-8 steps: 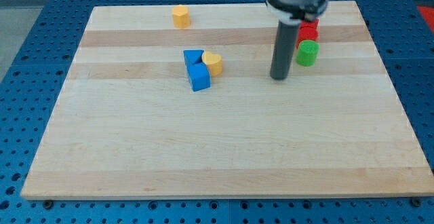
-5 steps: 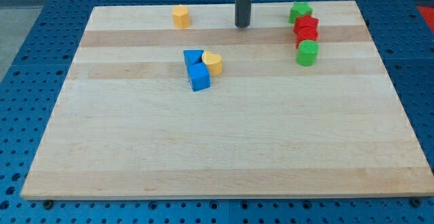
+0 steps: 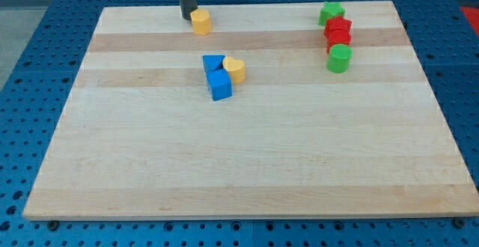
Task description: Move the yellow hexagon closer to the blue triangle
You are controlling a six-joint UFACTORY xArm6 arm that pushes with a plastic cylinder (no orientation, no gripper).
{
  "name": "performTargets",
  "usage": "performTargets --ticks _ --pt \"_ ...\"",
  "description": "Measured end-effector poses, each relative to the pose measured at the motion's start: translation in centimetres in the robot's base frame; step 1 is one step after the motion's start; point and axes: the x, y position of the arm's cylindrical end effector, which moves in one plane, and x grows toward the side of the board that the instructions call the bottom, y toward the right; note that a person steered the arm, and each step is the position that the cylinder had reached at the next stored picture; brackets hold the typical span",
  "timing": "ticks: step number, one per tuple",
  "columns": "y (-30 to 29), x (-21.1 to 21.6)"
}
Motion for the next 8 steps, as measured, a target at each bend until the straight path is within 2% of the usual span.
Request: performTargets --ticks 2,3,4,8 --pt "2.3 3.4" --pt "2.7 3.4" --pt "3.5 0.5" --pt "6.1 3.0"
